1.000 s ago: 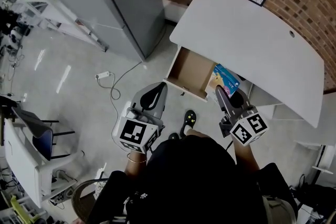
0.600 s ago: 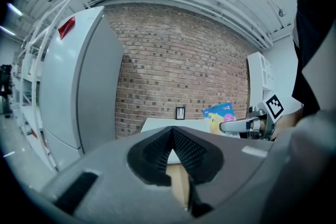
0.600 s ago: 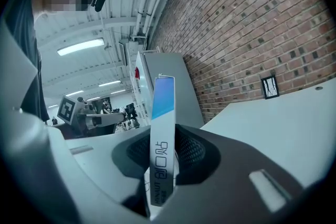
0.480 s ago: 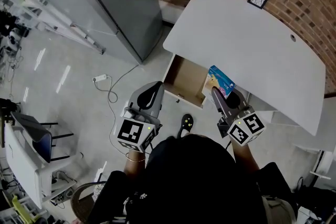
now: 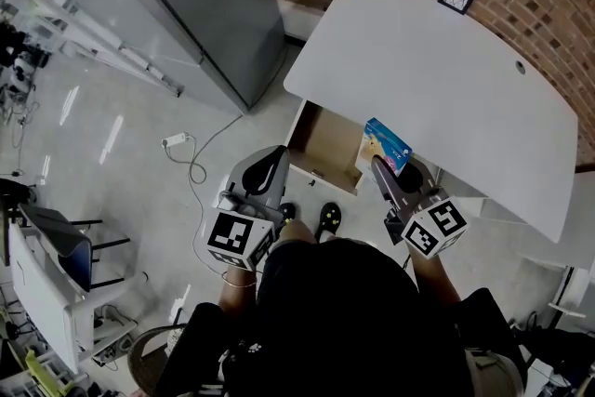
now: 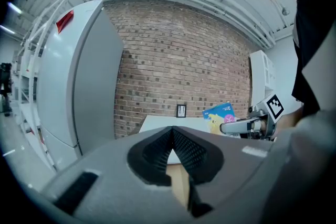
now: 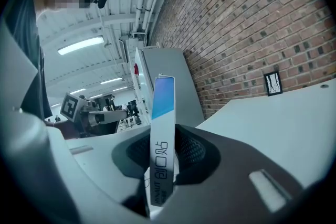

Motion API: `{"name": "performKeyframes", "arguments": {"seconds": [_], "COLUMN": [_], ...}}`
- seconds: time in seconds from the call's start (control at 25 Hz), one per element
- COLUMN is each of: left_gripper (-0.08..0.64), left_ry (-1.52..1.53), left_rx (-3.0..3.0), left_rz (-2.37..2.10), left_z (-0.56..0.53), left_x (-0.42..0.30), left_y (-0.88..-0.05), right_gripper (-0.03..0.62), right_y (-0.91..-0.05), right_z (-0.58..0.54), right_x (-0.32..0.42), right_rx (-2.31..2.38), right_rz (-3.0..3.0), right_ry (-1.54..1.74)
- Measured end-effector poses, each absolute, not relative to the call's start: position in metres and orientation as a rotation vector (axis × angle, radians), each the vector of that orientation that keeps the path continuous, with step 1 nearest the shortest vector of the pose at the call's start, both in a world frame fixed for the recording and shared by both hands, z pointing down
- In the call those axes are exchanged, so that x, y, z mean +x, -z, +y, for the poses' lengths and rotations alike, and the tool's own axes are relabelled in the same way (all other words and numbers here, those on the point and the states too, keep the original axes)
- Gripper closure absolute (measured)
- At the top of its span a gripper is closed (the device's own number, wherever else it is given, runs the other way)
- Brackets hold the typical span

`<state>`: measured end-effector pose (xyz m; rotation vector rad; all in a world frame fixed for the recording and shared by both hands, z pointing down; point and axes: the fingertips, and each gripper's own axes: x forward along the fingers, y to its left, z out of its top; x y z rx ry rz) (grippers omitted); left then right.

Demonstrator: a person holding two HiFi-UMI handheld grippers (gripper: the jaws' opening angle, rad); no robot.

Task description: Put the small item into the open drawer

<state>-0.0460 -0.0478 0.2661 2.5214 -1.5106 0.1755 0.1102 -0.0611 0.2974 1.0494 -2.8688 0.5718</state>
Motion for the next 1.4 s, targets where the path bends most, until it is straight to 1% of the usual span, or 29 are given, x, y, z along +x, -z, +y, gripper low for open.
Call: {"name": "performKeyframes", "arguments": {"seconds": [0.44, 0.76, 0.88, 1.4], "left_gripper": [0.563, 0.563, 0.563, 0.563], "left_ry": [-0.226, -0.259, -0.271, -0.301], "left_rx": [2.551, 2.533, 2.534, 2.543], "left_rz": [-1.404, -1.341, -1.319, -1.254], "left_z": [-0.078, -0.097, -0.104, -0.118], "left_x": [-0.064, -0.082, -0.086, -0.082], "left_y": [-0.273, -0.295, -0.305, -0.341], "right_gripper": [0.508, 0.508, 0.508, 0.508], "right_y": [-0.313, -0.337, -0.347, -0.399], "right_z": [-0.077, -0.09, -0.092, -0.095], "right_x": [0.093, 0.075, 0.067, 0.054], "right_rx": [1.097, 1.111, 1.095, 1.019], "right_rz": [-2.783, -2.717, -2.688, -2.593], "right_ry": [-0.599, -0.627, -0.586, -0.587]}}
